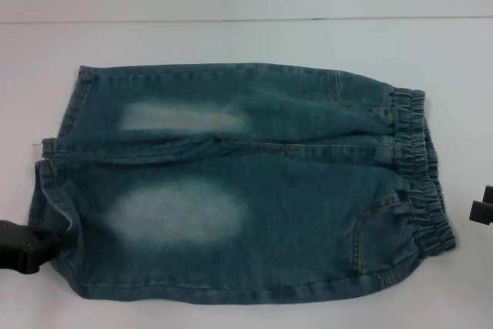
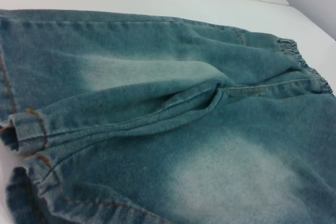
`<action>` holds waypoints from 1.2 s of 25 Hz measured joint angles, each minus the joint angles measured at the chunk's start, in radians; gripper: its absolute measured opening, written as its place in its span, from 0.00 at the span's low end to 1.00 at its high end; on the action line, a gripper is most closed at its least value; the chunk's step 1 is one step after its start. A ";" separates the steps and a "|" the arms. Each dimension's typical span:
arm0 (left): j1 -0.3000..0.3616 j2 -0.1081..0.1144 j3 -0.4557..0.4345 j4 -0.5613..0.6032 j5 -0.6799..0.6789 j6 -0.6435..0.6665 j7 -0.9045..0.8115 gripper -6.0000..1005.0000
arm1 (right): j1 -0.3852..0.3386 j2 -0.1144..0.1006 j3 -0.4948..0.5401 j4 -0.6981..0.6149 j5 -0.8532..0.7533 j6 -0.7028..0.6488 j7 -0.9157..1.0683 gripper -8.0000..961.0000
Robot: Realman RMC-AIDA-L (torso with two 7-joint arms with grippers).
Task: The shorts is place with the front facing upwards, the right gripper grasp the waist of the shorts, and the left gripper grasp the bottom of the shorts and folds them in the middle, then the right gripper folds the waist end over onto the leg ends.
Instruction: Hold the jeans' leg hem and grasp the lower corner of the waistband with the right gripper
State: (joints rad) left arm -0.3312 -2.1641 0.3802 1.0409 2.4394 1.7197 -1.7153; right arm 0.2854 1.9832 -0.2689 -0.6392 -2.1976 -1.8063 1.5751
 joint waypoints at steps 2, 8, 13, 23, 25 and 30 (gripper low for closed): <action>-0.003 0.000 -0.001 -0.004 0.000 -0.003 0.001 0.02 | 0.005 -0.010 0.002 0.010 -0.022 0.008 0.068 0.97; -0.006 0.000 0.000 -0.023 -0.011 -0.015 0.012 0.02 | 0.007 -0.019 0.005 0.016 -0.034 0.035 0.060 0.97; -0.011 0.000 0.000 -0.038 -0.017 -0.026 0.024 0.02 | 0.027 -0.004 -0.013 0.016 -0.052 0.093 -0.011 0.97; -0.011 0.000 0.000 -0.034 -0.042 -0.015 0.025 0.02 | 0.071 0.001 -0.041 0.028 -0.073 0.133 -0.002 0.97; -0.011 0.000 0.001 -0.036 -0.042 -0.015 0.026 0.02 | 0.074 0.002 -0.056 0.031 -0.073 0.141 -0.002 0.97; -0.011 0.001 0.003 -0.036 -0.042 -0.015 0.026 0.02 | 0.074 0.008 -0.077 0.032 -0.073 0.168 0.008 0.97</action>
State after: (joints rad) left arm -0.3420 -2.1635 0.3830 1.0051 2.3974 1.7045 -1.6891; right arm 0.3596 1.9916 -0.3455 -0.6074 -2.2704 -1.6379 1.5831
